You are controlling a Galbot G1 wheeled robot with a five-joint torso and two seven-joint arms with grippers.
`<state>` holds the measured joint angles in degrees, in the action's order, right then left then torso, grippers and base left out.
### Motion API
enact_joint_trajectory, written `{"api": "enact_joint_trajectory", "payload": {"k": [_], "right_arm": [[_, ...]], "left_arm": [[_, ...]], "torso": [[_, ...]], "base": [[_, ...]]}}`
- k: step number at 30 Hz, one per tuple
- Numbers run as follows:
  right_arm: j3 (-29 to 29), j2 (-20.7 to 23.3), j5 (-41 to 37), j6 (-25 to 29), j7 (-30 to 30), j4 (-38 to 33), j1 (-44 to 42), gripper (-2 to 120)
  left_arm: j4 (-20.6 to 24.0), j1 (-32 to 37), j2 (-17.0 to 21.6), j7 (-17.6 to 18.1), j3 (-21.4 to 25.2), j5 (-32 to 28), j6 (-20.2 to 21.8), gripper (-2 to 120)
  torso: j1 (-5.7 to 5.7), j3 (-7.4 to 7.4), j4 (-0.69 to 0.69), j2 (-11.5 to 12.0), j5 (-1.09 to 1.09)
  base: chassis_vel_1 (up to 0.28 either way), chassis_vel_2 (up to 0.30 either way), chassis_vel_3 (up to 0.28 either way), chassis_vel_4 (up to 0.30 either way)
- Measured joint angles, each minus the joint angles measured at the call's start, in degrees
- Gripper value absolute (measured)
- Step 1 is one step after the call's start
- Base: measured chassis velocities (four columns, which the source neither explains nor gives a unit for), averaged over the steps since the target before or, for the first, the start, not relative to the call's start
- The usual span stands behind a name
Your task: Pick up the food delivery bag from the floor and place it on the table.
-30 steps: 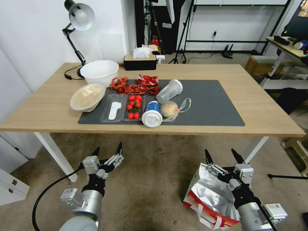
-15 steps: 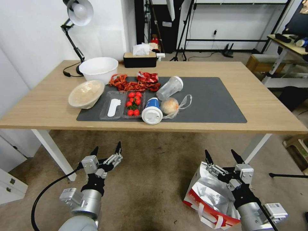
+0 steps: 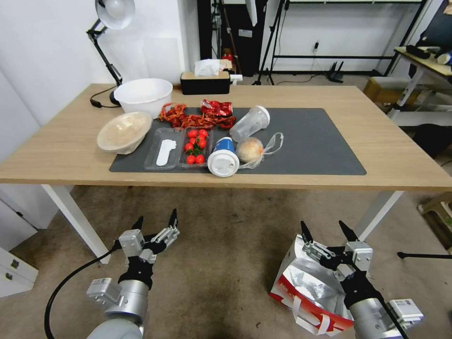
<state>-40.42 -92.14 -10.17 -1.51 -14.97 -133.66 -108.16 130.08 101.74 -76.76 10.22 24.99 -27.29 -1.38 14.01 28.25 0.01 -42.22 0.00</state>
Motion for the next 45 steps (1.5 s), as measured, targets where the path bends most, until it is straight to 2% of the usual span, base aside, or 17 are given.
{"api": "enact_joint_trajectory", "payload": {"k": [35,45], "right_arm": [[0.1,0.0,-0.3,0.3,-0.3,0.2,0.2,100],[0.6,0.0,0.1,0.8,-0.3,1.1,0.3,100]], "left_arm": [[0.0,0.5,-0.1,-0.5,0.0,1.1,-0.8,100],[-0.9,0.5,0.5,-1.8,0.1,3.9,-2.3,100]], "torso": [[-3.38,-5.07,0.00,8.4,0.00],[-4.33,-6.58,0.00,10.9,0.00]], "base": [[0.000,0.000,0.000,0.000],[0.000,0.000,0.000,0.000]]}}
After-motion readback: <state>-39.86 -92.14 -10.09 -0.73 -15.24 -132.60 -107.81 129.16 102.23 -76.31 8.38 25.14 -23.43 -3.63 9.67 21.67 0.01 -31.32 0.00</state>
